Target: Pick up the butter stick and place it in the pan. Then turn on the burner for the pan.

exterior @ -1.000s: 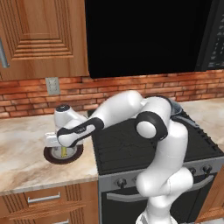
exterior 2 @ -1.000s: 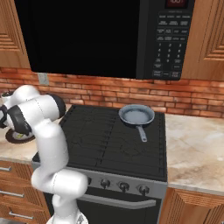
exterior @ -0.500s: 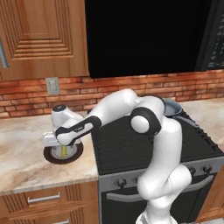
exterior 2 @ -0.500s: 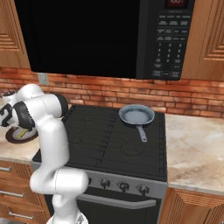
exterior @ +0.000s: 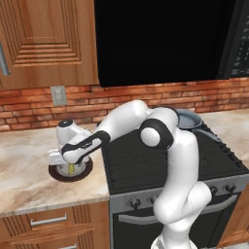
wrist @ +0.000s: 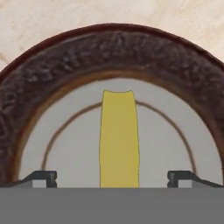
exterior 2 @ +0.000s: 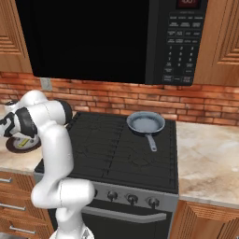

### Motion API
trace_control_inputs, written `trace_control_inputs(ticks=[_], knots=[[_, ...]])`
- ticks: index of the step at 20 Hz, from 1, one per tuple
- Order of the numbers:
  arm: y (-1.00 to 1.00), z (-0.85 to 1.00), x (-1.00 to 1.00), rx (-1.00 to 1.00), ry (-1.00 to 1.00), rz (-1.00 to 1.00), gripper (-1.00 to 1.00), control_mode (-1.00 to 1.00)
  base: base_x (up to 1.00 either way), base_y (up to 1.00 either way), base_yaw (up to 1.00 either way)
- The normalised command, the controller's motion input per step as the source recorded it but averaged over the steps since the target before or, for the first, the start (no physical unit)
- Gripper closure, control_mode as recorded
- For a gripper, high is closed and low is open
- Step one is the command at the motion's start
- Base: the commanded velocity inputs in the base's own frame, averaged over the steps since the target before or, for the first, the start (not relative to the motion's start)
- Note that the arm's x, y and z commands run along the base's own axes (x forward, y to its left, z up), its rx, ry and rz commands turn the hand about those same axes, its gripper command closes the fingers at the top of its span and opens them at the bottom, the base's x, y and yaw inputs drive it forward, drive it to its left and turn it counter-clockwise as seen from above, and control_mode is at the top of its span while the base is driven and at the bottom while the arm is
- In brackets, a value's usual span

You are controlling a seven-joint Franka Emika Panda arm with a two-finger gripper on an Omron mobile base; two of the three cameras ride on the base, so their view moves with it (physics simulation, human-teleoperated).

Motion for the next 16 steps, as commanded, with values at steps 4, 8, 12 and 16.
trace_control_inputs(ticks=[4,8,12,16], knots=[[0.0,-0.26,0.04,0.0,0.0,0.0,-1.0,-1.0,0.0,0.0,0.0],[0.0,-0.32,0.07,0.0,0.0,0.0,1.0,-1.0,0.0,0.0,0.0],[0.0,-0.25,0.06,0.0,0.02,0.0,1.0,-1.0,0.0,0.0,0.0],[0.0,-0.23,0.07,0.0,0.01,0.0,1.0,-1.0,0.0,0.0,0.0]])
